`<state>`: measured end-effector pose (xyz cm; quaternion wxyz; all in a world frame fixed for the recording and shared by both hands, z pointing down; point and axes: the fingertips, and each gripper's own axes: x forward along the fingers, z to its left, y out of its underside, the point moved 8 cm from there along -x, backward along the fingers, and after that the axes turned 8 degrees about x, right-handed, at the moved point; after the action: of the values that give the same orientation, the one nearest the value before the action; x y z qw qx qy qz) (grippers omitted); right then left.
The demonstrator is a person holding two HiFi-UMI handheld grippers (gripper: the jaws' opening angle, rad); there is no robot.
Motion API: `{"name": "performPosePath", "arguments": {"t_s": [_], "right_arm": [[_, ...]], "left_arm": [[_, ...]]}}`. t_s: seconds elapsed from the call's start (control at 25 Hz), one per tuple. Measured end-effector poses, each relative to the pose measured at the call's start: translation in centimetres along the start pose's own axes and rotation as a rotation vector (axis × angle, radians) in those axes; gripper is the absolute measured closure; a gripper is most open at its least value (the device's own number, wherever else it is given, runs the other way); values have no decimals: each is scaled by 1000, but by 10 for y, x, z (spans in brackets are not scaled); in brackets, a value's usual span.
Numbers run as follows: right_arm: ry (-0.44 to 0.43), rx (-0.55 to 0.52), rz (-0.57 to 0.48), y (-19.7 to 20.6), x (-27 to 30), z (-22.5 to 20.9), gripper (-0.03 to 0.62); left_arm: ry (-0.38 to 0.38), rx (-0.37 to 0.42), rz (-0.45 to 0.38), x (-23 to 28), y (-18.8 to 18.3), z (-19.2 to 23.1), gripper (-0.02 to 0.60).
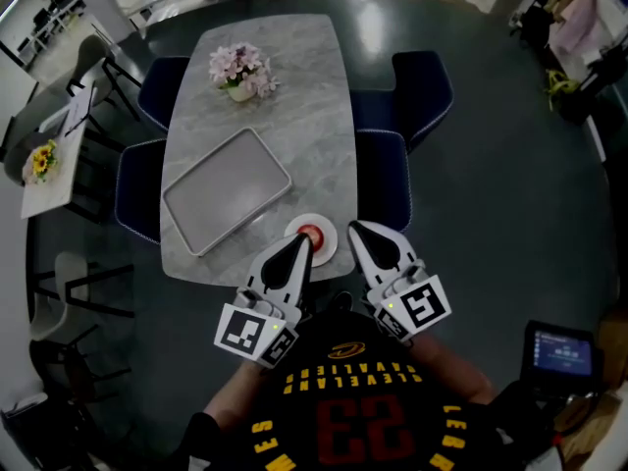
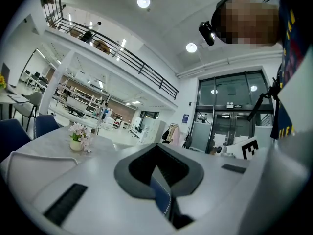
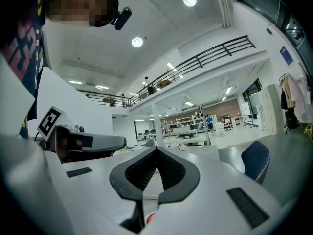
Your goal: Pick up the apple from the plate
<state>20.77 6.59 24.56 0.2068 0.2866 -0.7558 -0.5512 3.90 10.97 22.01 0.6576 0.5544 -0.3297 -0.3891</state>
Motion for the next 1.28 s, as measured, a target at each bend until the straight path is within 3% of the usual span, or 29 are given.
{"name": "performPosePath", "arguments": {"t_s": [0.56,1.28], "right_arm": [[-14,13,12,3,-2,5,589],[-7,15,30,9,2,3,589]], "left_arm": [[5,25,22,-2,3,-5,581],[8,4,36,0,10,0,581]]}}
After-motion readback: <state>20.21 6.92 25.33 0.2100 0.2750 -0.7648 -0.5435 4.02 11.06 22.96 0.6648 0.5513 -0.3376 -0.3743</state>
